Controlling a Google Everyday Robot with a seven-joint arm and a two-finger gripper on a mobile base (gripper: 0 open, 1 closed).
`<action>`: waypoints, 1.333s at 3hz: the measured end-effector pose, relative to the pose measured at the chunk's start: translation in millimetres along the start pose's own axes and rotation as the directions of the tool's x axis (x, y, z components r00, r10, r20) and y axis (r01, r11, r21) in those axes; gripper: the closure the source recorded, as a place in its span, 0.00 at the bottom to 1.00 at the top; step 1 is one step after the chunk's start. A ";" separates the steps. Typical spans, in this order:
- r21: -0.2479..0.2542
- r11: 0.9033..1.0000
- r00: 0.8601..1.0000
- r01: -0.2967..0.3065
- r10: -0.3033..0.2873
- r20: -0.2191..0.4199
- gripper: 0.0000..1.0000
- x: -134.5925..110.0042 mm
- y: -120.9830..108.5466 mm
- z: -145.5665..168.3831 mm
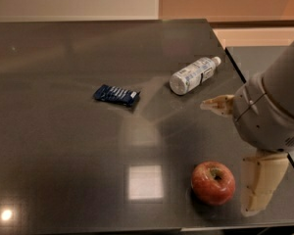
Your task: Move apple near rxbar blueberry
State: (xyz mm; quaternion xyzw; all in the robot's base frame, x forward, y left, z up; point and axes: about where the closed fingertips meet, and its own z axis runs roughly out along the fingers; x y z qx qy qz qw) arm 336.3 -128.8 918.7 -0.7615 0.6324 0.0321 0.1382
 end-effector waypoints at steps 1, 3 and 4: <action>-0.038 0.998 0.999 0.052 -0.053 -0.004 0.00 1.5 22.7 23.9; -0.075 0.993 0.995 0.089 -0.086 0.041 0.00 4.1 44.6 56.9; -0.087 0.992 0.995 0.092 -0.087 0.057 0.18 3.5 42.8 63.7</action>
Offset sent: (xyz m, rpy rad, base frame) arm -0.0441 -0.0009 -0.0827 0.0221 0.0836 0.1356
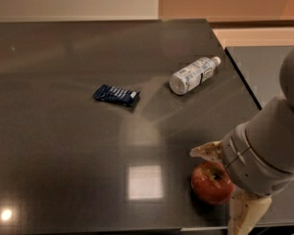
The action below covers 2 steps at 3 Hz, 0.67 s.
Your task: Move apple near rxbar blueberry
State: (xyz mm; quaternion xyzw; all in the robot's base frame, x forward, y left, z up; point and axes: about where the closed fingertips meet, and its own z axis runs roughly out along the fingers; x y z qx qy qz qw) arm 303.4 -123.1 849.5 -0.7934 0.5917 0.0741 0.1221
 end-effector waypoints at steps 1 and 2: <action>-0.007 1.000 1.000 -0.002 0.002 0.008 0.41 1.5 -2.3 1.4; 0.001 1.000 1.000 -0.008 0.008 0.014 0.64 1.6 -5.6 -6.1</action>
Offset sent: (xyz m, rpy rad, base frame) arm 0.0090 -0.0050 0.0154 0.0242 0.0028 -0.0184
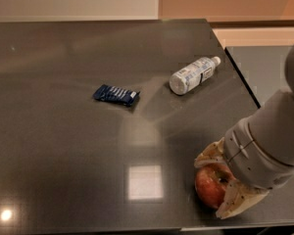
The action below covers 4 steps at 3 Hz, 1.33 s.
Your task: Move apple near rxbar blueberry
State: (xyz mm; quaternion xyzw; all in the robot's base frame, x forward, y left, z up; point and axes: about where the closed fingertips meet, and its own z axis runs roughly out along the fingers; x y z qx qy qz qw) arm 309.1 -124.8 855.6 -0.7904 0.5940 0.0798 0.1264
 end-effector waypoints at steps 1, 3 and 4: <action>0.037 0.999 1.000 -0.014 0.013 0.019 0.88 -17.1 -12.2 -23.7; 0.105 0.994 0.998 -0.025 0.019 0.056 1.00 -73.5 -72.0 -62.3; 0.120 0.992 0.997 -0.030 0.022 0.071 1.00 -97.6 -109.8 -65.9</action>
Offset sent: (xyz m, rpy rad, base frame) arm 0.0497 0.0672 0.1043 0.1124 -0.0762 -0.0784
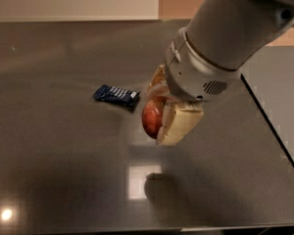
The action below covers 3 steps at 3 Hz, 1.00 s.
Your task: Move apple near rxbar blueberry
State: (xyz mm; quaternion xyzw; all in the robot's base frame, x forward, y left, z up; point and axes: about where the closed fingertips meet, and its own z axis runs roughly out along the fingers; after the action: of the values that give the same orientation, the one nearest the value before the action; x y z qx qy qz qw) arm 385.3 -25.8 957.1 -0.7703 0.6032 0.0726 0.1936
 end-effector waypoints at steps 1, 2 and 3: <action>0.008 1.000 1.000 -0.016 0.016 0.009 1.00 -12.5 -40.2 8.4; 0.004 0.999 0.999 -0.036 0.036 0.012 1.00 -15.3 -85.5 24.0; -0.002 0.998 0.998 -0.062 0.062 -0.001 1.00 -9.4 -118.5 41.7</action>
Offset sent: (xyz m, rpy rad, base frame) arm 0.1335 0.0579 -0.0090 0.0182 0.0428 -0.0482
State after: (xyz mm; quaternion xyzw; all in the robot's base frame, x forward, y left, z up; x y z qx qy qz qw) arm 501.4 22.1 947.1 -0.7515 0.6267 0.0789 0.1905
